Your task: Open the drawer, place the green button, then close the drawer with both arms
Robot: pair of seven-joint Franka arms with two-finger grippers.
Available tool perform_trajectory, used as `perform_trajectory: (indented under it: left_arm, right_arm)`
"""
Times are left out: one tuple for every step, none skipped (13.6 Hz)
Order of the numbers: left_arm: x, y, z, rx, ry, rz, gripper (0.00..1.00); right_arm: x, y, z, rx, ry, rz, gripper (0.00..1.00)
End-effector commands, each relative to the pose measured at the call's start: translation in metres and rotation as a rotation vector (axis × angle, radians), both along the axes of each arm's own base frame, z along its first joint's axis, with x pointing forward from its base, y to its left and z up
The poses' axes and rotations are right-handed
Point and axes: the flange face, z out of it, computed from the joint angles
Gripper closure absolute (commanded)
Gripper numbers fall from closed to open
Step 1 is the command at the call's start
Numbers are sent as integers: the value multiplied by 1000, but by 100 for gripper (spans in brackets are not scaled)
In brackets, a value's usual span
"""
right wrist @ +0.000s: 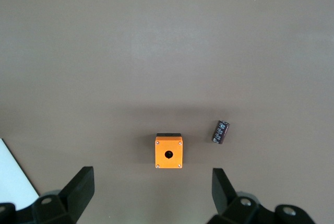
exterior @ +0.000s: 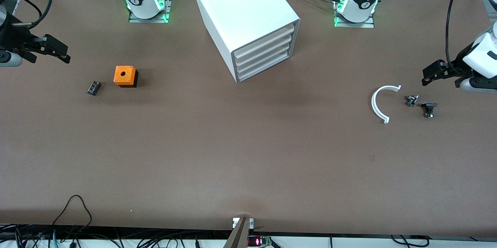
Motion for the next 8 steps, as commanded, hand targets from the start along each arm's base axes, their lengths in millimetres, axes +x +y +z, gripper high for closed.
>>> perform_trajectory:
  left_arm:
    - [-4, -1, 12, 32, 3, -34, 0]
    - [-3, 1, 14, 28, -2, -31, 0]
    - [-3, 3, 13, 23, 0, -24, 0]
    - [-4, 4, 14, 23, -2, -18, 0]
    - [-3, 7, 14, 23, -2, -11, 0]
    - [-3, 7, 13, 23, -2, -10, 0]
    - [-3, 7, 13, 23, -2, -7, 0]
    - [-2, 7, 13, 20, -4, -6, 0]
  right_arm:
    - [-3, 0, 1, -5, 0, 8, 0]
    - [-3, -1, 1, -5, -1, 6, 0]
    - [-3, -1, 1, -5, 0, 6, 0]
    - [-3, 0, 1, -2, -1, 3, 0]
    - [-2, 1, 1, 4, -3, 1, 0]
    - [-2, 1, 1, 6, -3, 1, 0]
    - [-3, 1, 1, 6, -1, 1, 0]
    - [-3, 1, 1, 4, -1, 1, 0]
